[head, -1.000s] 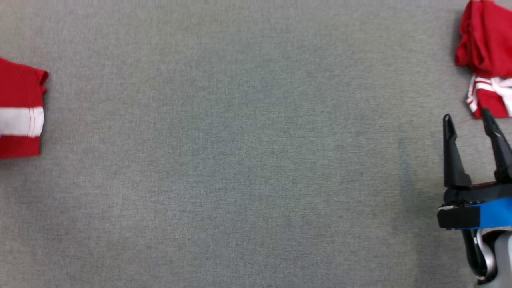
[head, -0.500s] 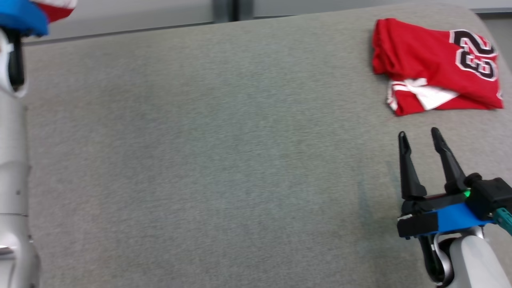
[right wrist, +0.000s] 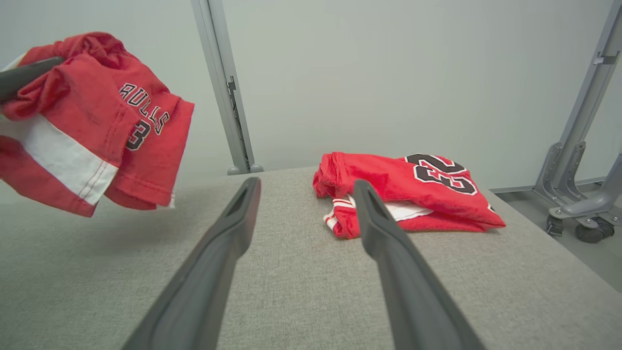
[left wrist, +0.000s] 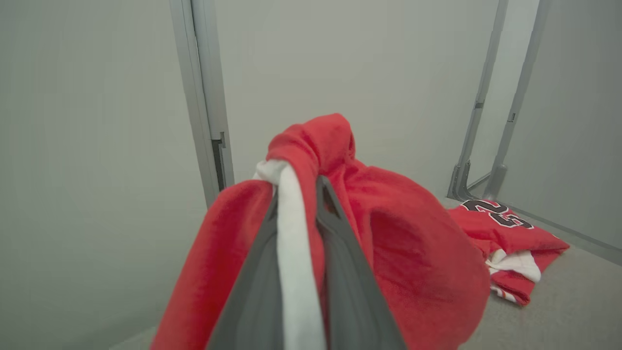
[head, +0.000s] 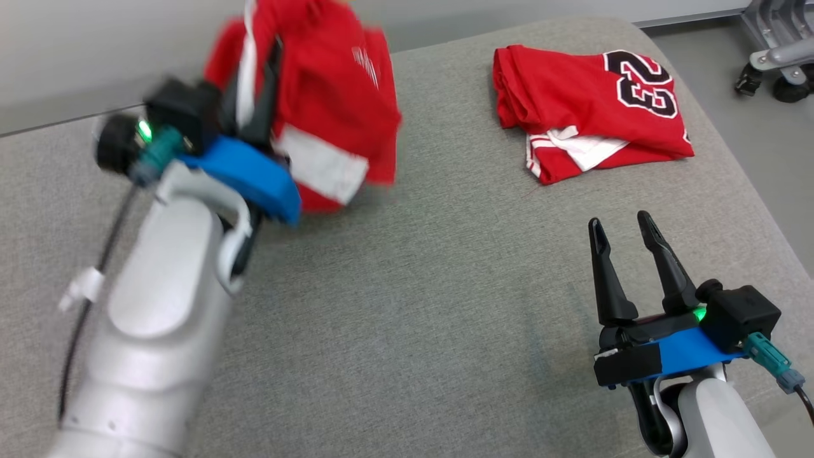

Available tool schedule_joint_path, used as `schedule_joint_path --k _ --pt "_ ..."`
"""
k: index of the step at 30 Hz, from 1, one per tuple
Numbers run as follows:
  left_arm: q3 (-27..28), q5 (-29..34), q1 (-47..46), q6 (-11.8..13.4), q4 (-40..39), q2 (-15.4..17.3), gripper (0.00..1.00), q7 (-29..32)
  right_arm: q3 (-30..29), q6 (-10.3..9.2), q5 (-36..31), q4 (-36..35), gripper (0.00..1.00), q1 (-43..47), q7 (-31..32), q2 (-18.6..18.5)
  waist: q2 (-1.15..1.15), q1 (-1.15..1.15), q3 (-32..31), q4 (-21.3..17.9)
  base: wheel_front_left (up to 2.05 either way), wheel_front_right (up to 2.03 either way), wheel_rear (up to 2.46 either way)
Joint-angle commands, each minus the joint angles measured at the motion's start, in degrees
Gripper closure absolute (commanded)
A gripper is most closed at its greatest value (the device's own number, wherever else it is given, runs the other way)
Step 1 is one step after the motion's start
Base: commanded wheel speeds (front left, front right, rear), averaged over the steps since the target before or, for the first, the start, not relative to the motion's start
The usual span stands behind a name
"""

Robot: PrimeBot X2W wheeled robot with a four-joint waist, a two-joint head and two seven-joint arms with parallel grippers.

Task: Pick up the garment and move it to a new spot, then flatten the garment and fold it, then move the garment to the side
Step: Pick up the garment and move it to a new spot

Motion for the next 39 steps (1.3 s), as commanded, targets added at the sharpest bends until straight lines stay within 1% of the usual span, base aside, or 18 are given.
schedule_joint_path --k 1,4,6,11,12,13,14,17,18,22,25,29,32,37,39 --pt "-0.72 -0.53 3.44 -0.05 0.84 -0.62 1.0 -0.48 0.05 0.01 0.16 0.27 0.0 0.71 -0.19 0.28 0.01 0.01 -0.48 -0.42 0.0 0.0 0.0" --pt "-1.51 -1.22 7.92 0.03 2.52 -1.86 1.0 -1.33 -0.15 0.01 0.27 0.59 0.0 0.92 -0.2 0.36 0.01 0.01 -0.84 -0.25 0.0 0.0 0.0" --pt "-1.84 -1.26 9.3 0.05 3.17 -2.21 1.0 -1.6 -0.26 0.01 0.26 0.66 0.0 1.05 -0.2 0.34 0.01 0.01 -0.97 -0.1 0.0 0.0 0.0" --pt "-5.2 -1.23 15.8 0.01 6.19 -4.37 1.0 -2.56 -0.4 0.01 0.34 1.36 0.0 1.6 -0.2 0.37 0.01 0.01 -1.56 1.22 0.0 0.0 0.0" --pt "-5.97 -1.18 16.6 0.0 6.86 -4.6 0.82 -2.58 -0.35 0.01 0.32 1.61 0.0 1.64 -0.2 0.37 0.01 0.01 -1.77 1.6 0.0 0.0 0.0" --pt "-6.76 -0.98 17.1 0.0 7.43 -4.88 0.09 -2.67 -0.37 0.01 0.27 1.83 0.0 1.69 -0.2 0.38 0.01 0.01 -2.01 1.95 0.0 0.0 0.0" --pt "-7.15 -0.94 17.47 0.0 7.81 -5.14 0.0 -2.79 -0.24 0.01 0.21 2.04 0.0 1.67 -0.2 0.38 0.01 0.01 -2.27 2.26 0.0 0.0 0.0" --pt "-7.75 -1.36 18.53 0.42 7.74 -6.02 0.0 -3.43 -0.11 0.01 0.11 2.82 0.0 2.06 -0.2 0.39 0.01 0.01 -3.64 3.33 0.0 0.0 0.0" --pt "-7.29 -1.36 18.76 1.12 6.7 -6.14 0.0 -3.73 0.04 0.01 0.08 3.32 0.0 2.36 -0.2 0.39 0.01 0.01 -4.72 4.06 0.0 0.0 0.0" --pt "-5.66 -1.05 19.94 2.06 2.8 -5.42 0.0 -4.03 0.01 0.01 -0.06 4.14 0.0 3.47 -0.2 0.4 0.01 0.01 -6.99 5.59 0.0 0.0 0.0" --pt "-2.99 -0.82 22.18 3.22 -1.86 -3.97 0.0 -4.02 -0.13 0.01 -0.19 4.44 0.0 4.28 -0.2 0.38 0.01 0.01 -8.46 6.83 0.0 0.0 0.0" --pt "1.42 -0.22 26.23 5.44 -8.38 -2.16 0.0 -4.03 -0.35 0.01 -0.36 4.73 0.0 5.45 -0.2 0.37 0.01 0.01 -10.05 8.56 0.0 0.0 0.0" --pt "4.14 1.45 29.91 6.65 -13.21 -0.58 0.0 -4.04 -0.82 0.02 -0.37 4.8 0.0 6.09 -0.19 0.28 0.01 0.01 -10.73 10.18 0.0 0.0 0.0" --pt "8.89 3.6 36.06 8.23 -19.02 0.91 0.0 -4.05 -1.46 0.02 -0.51 4.91 0.0 6.87 -0.2 0.11 0.01 0.01 -11.61 12.44 0.0 0.0 0.0" --pt "11.08 3.99 38.29 8.69 -20.81 1.02 0.0 -4.05 -1.83 0.01 -0.6 4.93 0.0 7.43 -0.2 0.11 0.01 0.01 -12.16 13.21 0.0 0.0 0.0"
